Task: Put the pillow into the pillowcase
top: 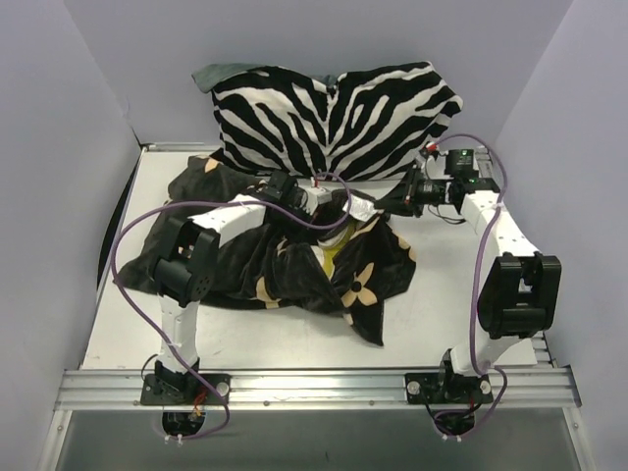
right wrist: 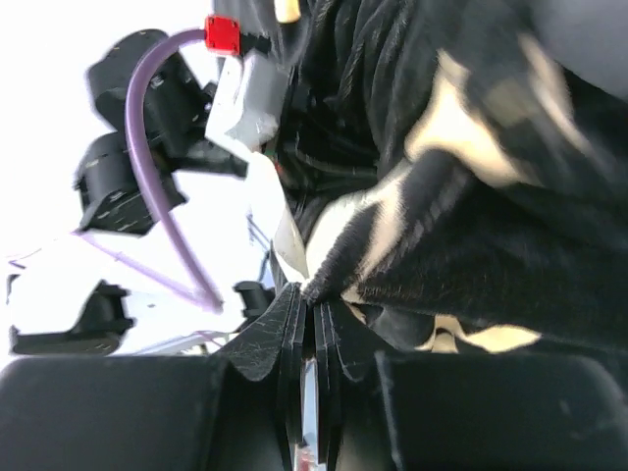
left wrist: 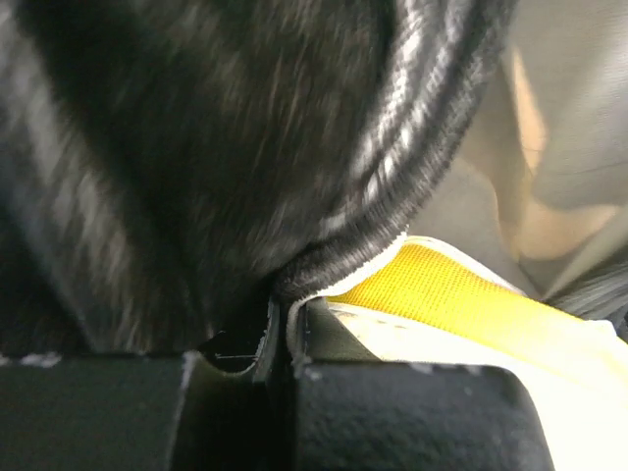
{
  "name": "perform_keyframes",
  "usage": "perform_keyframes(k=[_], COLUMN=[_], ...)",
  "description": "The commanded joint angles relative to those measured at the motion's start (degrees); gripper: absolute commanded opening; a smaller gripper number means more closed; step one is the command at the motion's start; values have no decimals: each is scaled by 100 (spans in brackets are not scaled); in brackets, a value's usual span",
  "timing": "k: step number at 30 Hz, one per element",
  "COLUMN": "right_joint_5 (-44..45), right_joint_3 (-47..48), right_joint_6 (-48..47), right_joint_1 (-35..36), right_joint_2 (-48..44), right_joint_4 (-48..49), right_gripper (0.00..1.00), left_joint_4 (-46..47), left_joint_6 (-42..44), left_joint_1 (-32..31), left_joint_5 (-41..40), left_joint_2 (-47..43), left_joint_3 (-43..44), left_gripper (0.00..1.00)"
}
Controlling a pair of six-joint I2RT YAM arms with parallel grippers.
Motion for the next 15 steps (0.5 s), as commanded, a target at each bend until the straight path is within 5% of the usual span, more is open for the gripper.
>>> perform_keyframes(k=[1, 9, 15], right_joint_5=[-867, -1404, -1292], right_joint_3=[297, -460, -154], right_joint_6=[169, -1412, -3440], right_joint_1=[-378, 483, 571], right_joint_2=[-759, -1005, -716], right_joint_4=[78, -1144, -3128], right_gripper=[0, 0, 0], left_joint_4=[-318, 71, 839], left_joint_6=[-421, -1080, -2082], left_joint_1=[470, 339, 400], left_joint_5=[-483, -658, -422], left_joint_2=[128, 153, 295], left_joint_3=[-666, 334, 486], left_gripper=[0, 0, 2])
